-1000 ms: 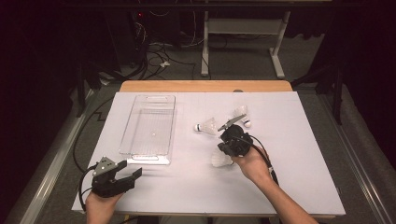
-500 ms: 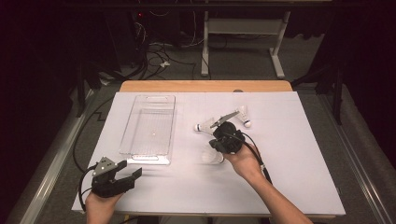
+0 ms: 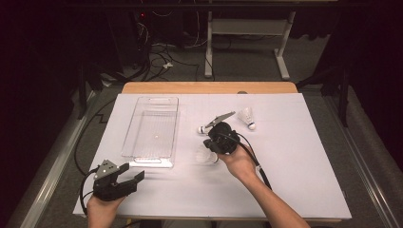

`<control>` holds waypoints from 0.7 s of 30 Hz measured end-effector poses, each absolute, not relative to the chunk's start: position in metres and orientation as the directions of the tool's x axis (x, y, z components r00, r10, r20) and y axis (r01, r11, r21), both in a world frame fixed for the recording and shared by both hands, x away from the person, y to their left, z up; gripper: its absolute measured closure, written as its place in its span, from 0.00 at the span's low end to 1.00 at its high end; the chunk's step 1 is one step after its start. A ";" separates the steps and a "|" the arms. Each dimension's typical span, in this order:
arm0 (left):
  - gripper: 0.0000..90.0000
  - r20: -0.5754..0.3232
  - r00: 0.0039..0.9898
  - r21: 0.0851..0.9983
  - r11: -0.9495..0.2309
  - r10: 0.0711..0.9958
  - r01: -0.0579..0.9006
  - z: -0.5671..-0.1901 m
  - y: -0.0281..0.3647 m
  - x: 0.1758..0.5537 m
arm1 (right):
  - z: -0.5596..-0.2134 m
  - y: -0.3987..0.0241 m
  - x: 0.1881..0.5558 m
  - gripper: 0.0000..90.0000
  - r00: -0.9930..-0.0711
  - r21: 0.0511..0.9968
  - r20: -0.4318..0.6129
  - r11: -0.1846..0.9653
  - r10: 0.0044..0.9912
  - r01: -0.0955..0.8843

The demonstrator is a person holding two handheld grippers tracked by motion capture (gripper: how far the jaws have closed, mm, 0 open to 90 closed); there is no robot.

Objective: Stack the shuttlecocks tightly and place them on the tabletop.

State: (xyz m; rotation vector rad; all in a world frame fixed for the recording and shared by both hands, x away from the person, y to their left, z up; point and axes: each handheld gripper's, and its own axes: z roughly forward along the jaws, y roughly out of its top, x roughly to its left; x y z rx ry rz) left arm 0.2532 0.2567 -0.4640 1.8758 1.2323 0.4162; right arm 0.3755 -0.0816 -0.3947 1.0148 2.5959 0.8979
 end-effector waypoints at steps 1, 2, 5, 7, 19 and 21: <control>0.36 -0.161 0.463 0.785 -0.171 0.871 0.595 -0.464 0.257 0.253 | -0.395 -0.081 0.376 1.00 -0.740 0.612 0.025 0.576 0.672 0.543; 0.36 -0.161 0.464 0.785 -0.171 0.871 0.595 -0.464 0.257 0.253 | -0.396 -0.080 0.376 1.00 -0.744 0.612 0.022 0.580 0.667 0.538; 0.36 -0.161 0.464 0.785 -0.172 0.871 0.595 -0.464 0.257 0.253 | -0.398 -0.080 0.376 0.99 -0.741 0.609 0.028 0.577 0.670 0.544; 0.36 -0.162 0.464 0.785 -0.171 0.871 0.596 -0.464 0.257 0.253 | -0.398 -0.080 0.376 0.99 -0.741 0.609 0.029 0.576 0.671 0.545; 0.36 -0.163 0.462 0.785 -0.169 0.872 0.595 -0.464 0.257 0.253 | -0.404 -0.081 0.376 0.99 -0.740 0.602 0.041 0.574 0.672 0.554; 0.36 -0.163 0.462 0.785 -0.169 0.872 0.596 -0.464 0.257 0.253 | -0.405 -0.082 0.376 0.99 -0.738 0.602 0.044 0.572 0.674 0.558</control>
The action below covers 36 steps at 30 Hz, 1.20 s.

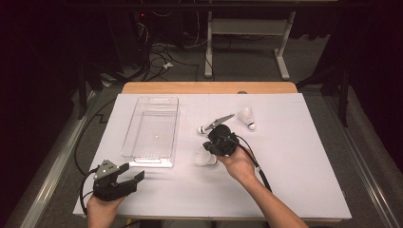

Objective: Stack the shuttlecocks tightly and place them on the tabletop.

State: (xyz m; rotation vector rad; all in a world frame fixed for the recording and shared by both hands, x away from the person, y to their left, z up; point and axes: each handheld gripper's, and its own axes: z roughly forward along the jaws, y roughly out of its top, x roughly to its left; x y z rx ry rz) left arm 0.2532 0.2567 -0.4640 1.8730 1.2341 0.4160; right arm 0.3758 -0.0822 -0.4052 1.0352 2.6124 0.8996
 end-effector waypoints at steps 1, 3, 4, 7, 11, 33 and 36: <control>0.36 -0.163 0.462 0.785 -0.169 0.872 0.596 -0.464 0.257 0.253 | -0.405 -0.083 0.376 0.99 -0.741 0.601 0.039 0.577 0.670 0.553; 0.36 -0.163 0.461 0.786 -0.168 0.872 0.595 -0.464 0.257 0.253 | -0.406 -0.084 0.376 0.99 -0.733 0.596 0.045 0.571 0.679 0.565; 0.36 -0.163 0.461 0.786 -0.168 0.872 0.595 -0.464 0.257 0.253 | -0.406 -0.084 0.376 0.99 -0.730 0.595 0.049 0.567 0.682 0.570; 0.36 -0.162 0.462 0.785 -0.169 0.872 0.595 -0.464 0.257 0.253 | -0.407 -0.085 0.376 0.99 -0.732 0.597 0.047 0.569 0.679 0.566; 0.36 -0.160 0.461 0.785 -0.170 0.873 0.595 -0.464 0.257 0.253 | -0.407 -0.086 0.376 0.98 -0.731 0.596 0.052 0.566 0.681 0.570; 0.35 -0.163 0.457 0.785 -0.166 0.874 0.597 -0.464 0.257 0.253 | -0.402 -0.114 0.370 0.97 -0.722 0.588 0.047 0.565 0.690 0.579; 0.35 -0.164 0.457 0.785 -0.166 0.874 0.597 -0.464 0.257 0.254 | -0.402 -0.119 0.369 0.97 -0.720 0.587 0.049 0.563 0.692 0.581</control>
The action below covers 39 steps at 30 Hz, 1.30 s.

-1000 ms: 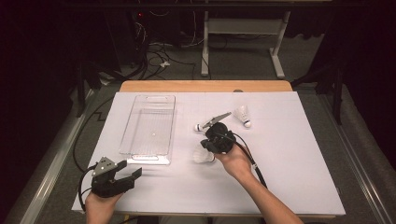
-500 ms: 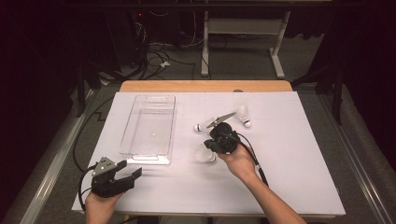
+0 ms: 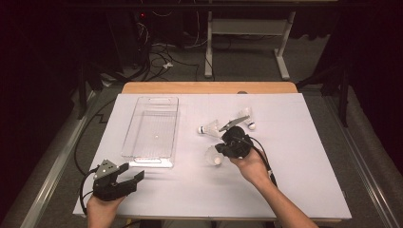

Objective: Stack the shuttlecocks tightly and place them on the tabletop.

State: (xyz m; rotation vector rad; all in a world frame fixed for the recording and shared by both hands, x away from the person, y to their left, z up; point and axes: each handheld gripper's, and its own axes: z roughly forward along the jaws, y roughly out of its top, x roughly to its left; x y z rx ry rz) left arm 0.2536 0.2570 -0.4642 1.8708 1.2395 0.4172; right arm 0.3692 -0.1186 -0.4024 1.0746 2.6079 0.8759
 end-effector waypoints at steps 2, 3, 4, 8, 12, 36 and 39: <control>0.35 -0.163 0.457 0.785 -0.166 0.874 0.597 -0.464 0.257 0.254 | -0.403 -0.121 0.369 0.97 -0.718 0.588 0.051 0.560 0.694 0.584; 0.35 -0.164 0.457 0.785 -0.165 0.874 0.597 -0.464 0.257 0.254 | -0.403 -0.123 0.368 0.97 -0.716 0.584 0.051 0.561 0.696 0.587; 0.35 -0.164 0.457 0.784 -0.165 0.874 0.598 -0.464 0.257 0.254 | -0.403 -0.124 0.368 0.97 -0.716 0.583 0.052 0.561 0.696 0.587; 0.35 -0.164 0.457 0.784 -0.165 0.874 0.598 -0.464 0.257 0.254 | -0.404 -0.131 0.367 0.97 -0.709 0.582 0.053 0.555 0.703 0.594; 0.35 -0.162 0.458 0.784 -0.168 0.874 0.598 -0.464 0.257 0.253 | -0.406 -0.137 0.366 0.97 -0.703 0.581 0.055 0.550 0.709 0.600; 0.35 -0.157 0.462 0.781 -0.177 0.873 0.599 -0.464 0.256 0.254 | -0.418 -0.160 0.363 0.94 -0.677 0.565 0.062 0.533 0.734 0.630; 0.35 -0.157 0.462 0.781 -0.176 0.873 0.599 -0.464 0.256 0.253 | -0.420 -0.163 0.362 0.94 -0.675 0.562 0.062 0.533 0.735 0.632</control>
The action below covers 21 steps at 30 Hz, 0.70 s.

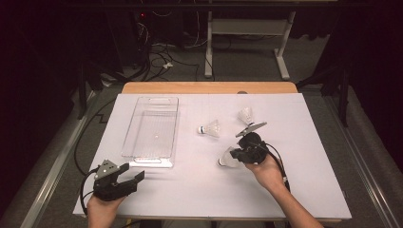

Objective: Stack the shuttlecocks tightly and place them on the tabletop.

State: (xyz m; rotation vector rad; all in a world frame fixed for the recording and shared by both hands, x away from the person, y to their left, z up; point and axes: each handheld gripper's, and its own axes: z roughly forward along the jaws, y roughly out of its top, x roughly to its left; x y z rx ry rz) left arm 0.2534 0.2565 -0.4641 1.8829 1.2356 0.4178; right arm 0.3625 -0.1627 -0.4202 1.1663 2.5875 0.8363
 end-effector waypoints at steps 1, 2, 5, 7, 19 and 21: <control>0.35 -0.157 0.462 0.781 -0.177 0.873 0.599 -0.464 0.256 0.253 | -0.421 -0.163 0.362 0.94 -0.672 0.562 0.065 0.530 0.737 0.635; 0.35 -0.157 0.463 0.781 -0.177 0.872 0.598 -0.464 0.256 0.253 | -0.421 -0.164 0.362 0.94 -0.673 0.559 0.063 0.533 0.737 0.636; 0.35 -0.159 0.461 0.782 -0.173 0.873 0.598 -0.464 0.256 0.254 | -0.423 -0.166 0.362 0.93 -0.668 0.554 0.067 0.529 0.741 0.643; 0.35 -0.159 0.460 0.782 -0.174 0.873 0.599 -0.464 0.256 0.254 | -0.424 -0.167 0.362 0.93 -0.671 0.553 0.066 0.533 0.738 0.640; 0.35 -0.158 0.460 0.782 -0.174 0.874 0.599 -0.464 0.256 0.254 | -0.436 -0.178 0.363 0.90 -0.644 0.533 0.087 0.510 0.760 0.675; 0.35 -0.158 0.461 0.782 -0.175 0.873 0.599 -0.464 0.256 0.254 | -0.438 -0.180 0.364 0.90 -0.644 0.533 0.086 0.511 0.761 0.675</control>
